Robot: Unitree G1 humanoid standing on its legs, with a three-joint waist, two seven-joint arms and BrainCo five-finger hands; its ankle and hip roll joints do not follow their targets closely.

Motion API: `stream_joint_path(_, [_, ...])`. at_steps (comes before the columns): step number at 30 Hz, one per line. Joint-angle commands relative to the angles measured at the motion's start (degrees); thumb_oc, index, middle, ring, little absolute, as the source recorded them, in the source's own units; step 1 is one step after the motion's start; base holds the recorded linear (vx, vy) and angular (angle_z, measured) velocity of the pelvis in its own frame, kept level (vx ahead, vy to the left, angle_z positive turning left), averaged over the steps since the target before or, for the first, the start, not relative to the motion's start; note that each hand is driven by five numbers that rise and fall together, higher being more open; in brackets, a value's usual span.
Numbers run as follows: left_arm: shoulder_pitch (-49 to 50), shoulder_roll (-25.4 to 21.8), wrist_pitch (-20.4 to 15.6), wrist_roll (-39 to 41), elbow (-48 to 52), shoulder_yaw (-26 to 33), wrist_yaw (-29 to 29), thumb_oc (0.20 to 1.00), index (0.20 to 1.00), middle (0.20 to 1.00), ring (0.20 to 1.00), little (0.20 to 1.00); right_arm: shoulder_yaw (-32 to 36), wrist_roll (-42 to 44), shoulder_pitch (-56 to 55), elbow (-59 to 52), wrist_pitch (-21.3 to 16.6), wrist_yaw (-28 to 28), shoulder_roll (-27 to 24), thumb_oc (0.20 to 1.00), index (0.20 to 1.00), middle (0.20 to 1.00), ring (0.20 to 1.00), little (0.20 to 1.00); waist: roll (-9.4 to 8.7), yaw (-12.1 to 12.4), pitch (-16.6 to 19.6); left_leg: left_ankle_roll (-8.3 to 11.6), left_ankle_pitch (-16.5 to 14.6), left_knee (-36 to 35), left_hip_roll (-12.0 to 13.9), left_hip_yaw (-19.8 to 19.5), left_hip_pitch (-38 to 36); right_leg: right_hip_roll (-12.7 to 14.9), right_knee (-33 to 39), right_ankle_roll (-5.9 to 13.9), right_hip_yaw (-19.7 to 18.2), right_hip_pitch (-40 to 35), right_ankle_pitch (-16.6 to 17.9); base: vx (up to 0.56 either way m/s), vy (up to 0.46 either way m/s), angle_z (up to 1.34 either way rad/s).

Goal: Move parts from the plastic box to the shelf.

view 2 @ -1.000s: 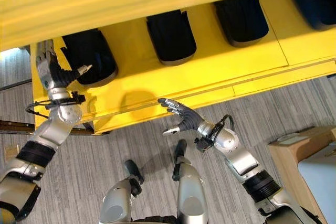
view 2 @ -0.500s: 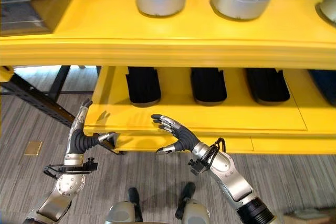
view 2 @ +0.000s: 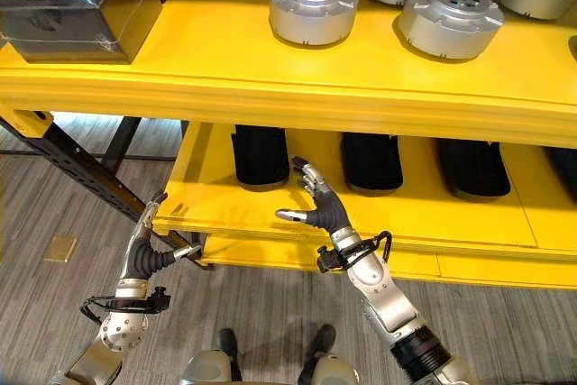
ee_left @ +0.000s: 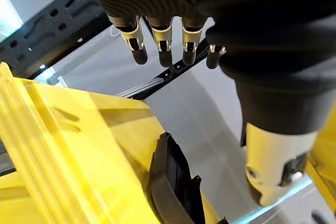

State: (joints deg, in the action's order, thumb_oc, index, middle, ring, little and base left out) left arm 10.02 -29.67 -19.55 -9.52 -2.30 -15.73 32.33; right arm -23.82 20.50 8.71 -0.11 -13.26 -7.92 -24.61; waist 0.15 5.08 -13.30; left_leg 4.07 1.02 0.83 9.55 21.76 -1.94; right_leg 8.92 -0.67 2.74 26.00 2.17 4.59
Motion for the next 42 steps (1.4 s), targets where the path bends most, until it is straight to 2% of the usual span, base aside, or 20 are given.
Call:
stream_joint_path(1, [-1.47, -1.13, -3.45, 0.34, 2.52, 0.61, 1.22, 1.000, 1.000, 1.000, 1.000, 1.000, 2.58, -2.05, 3.77, -2.02, -5.92, -4.29, 2.47, 1.000, 1.000, 1.000, 1.000, 1.000, -1.42, -0.50, -1.41, 0.24, 1.89, 0.80, -0.54, 0.57, 1.08, 0.19, -2.10, 4.01, -3.70, -5.21, -4.97, 0.01, 0.034, 0.00])
stream_joint_path(6, [-1.63, -0.96, -3.73, 1.01, 1.45, 0.46, 1.62, 1.000, 1.000, 1.000, 1.000, 1.000, 3.45, -4.12, 3.89, -0.80, -5.41, -7.36, 2.92, 1.000, 1.000, 1.000, 1.000, 1.000, -0.97, -0.54, -1.39, 0.15, 1.96, 0.43, -0.64, 0.73, 0.84, 0.40, -2.36, 4.07, -3.78, -4.84, -5.00, 0.00, 0.006, 0.00])
stream_joint_path(11, [-2.40, -0.91, -4.42, 1.77, 1.13, 0.47, 0.66, 1.000, 1.000, 1.000, 1.000, 1.000, 3.89, -3.48, 5.43, 2.20, -5.04, -5.91, 3.61, 1.000, 1.000, 1.000, 1.000, 1.000, -0.64, 0.00, -1.66, 0.06, 1.92, 0.60, -0.66, 0.63, 0.95, 0.60, -2.87, 3.94, -3.42, -4.49, -5.15, 0.00, 0.000, 0.00])
stream_joint_path(14, [-3.08, -1.00, -4.48, 2.33, 0.83, 0.33, 0.24, 1.000, 1.000, 1.000, 1.000, 1.000, 3.39, -3.35, 7.50, 4.30, -4.32, -4.62, 4.04, 1.000, 1.000, 1.000, 1.000, 1.000, -0.42, 0.65, -1.86, 0.06, 1.99, 0.69, -0.74, 0.32, 1.13, 0.66, -3.25, 3.75, -3.10, -4.36, -5.41, 0.00, 0.000, 0.00])
stream_joint_path(19, [-3.99, -0.86, -4.20, 3.01, 0.79, -0.25, -1.23, 1.000, 1.000, 1.000, 1.000, 1.000, 2.45, -3.42, 11.13, 8.25, -2.15, -7.03, 5.37, 1.000, 1.000, 1.000, 1.000, 1.000, 0.01, 2.04, -2.34, 0.13, 2.28, 0.74, -0.77, -0.49, 1.57, 0.80, -4.07, 3.42, -2.18, -3.98, -5.80, 0.00, 0.002, 0.03])
stream_joint_path(24, [-4.65, -0.72, -4.01, 3.30, 0.40, -0.61, -1.90, 1.000, 1.000, 1.000, 1.000, 1.000, 2.78, -3.57, 13.47, 12.70, -1.75, -8.11, 6.43, 1.000, 1.000, 1.000, 1.000, 1.000, 0.44, 2.93, -2.85, 0.17, 2.47, 0.73, -0.82, -1.18, 1.92, 0.92, -4.66, 3.22, -1.48, -3.73, -6.07, -0.01, 0.005, 0.12])
stream_joint_path(28, [-5.14, -1.09, -3.17, 3.38, 0.25, -0.94, -0.69, 1.000, 1.000, 1.000, 1.000, 1.000, 2.59, -2.41, 15.41, 15.88, -0.42, -8.64, 6.66, 1.000, 1.000, 1.000, 1.000, 1.000, 0.90, 3.55, -3.07, 0.27, 2.64, 0.75, -0.81, -1.61, 2.11, 1.01, -5.04, 3.06, -1.00, -3.65, -6.25, 0.00, 0.010, 0.03])
stream_joint_path(35, [-6.26, -1.12, -3.71, 3.77, -1.08, -0.94, -0.02, 1.000, 1.000, 1.000, 1.000, 1.000, 2.27, -1.23, 17.24, 21.46, 0.70, -10.50, 7.58, 1.000, 1.000, 1.000, 1.000, 1.000, 1.70, 4.16, -3.53, 0.38, 2.84, 1.02, -0.78, -2.11, 2.58, 1.27, -5.87, 2.73, -0.41, -3.18, -6.54, 0.00, 0.000, 0.00])
stream_joint_path(42, [-6.79, -0.89, -3.45, 4.84, -1.92, -1.59, -0.84, 1.000, 1.000, 1.000, 1.000, 1.000, 0.92, -1.28, 18.64, 24.88, 2.58, -7.69, 8.01, 1.000, 1.000, 1.000, 1.000, 1.000, 2.14, 4.62, -3.86, 0.48, 2.89, 1.29, -0.80, -2.36, 2.90, 1.61, -6.69, 2.66, 0.21, -2.81, -6.75, 0.00, 0.006, 0.05])
